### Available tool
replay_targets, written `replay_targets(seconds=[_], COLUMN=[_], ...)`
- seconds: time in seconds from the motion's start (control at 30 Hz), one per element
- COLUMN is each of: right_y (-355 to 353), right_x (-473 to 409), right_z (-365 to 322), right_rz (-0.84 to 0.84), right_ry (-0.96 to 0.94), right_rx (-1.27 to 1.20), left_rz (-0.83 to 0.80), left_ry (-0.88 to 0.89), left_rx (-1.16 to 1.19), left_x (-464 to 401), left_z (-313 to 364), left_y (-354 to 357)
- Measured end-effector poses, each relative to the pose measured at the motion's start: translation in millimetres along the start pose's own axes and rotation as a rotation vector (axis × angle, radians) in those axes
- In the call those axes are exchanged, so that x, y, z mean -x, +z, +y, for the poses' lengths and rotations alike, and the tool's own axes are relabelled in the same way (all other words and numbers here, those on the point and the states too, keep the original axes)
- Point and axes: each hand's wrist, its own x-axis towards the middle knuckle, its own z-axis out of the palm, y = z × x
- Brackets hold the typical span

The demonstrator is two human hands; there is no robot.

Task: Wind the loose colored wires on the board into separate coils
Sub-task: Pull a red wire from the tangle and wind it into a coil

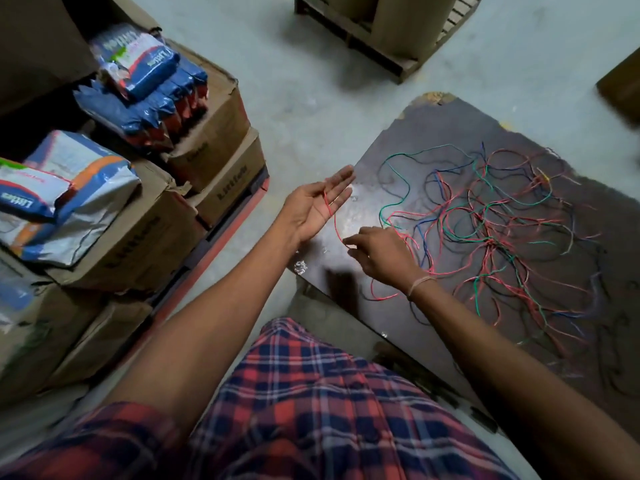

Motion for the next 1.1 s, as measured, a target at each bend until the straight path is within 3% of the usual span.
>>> replay_targets(seconds=[0.17, 0.37, 0.47, 0.53, 0.67, 0.9, 1.03, 1.1], right_y=[-32.4, -82.1, -106.6, -124.2, -150.1, -127.8, -103.0, -91.5], right_x=[26.8, 49.4, 59.7, 64.3, 68.3, 56.4, 60.1, 67.5], right_z=[12.0, 29.4, 46.9, 60.8, 87.5, 123.2, 120.8, 111.4], right_rz=[-0.011, -0.095, -0.138, -0.107, -0.008, 0.295, 0.296, 0.203], right_ry=[-0.007, 0.052, 0.191, 0.221, 0.216, 0.294, 0.35, 0.342], right_rx=[-0.235, -0.439, -0.647, -0.735, -0.861, -0.917, -0.906, -0.866], left_rz=[0.065, 0.088, 0.027, -0.057, -0.287, -0.307, -0.365, -0.358], left_ry=[0.095, 0.198, 0.289, 0.27, 0.084, -0.099, -0.122, -0.106], left_rx=[-0.283, -0.818, -1.182, -1.278, -1.185, -0.773, -0.58, -0.489], left_x=[-12.1, -10.9, -3.2, 4.8, 21.4, 51.5, 60.7, 62.2], left_z=[-29.7, -67.6, -79.5, -88.2, -104.2, -115.8, -113.9, -111.3], left_y=[25.3, 38.4, 41.5, 46.2, 57.0, 71.0, 77.6, 81.4])
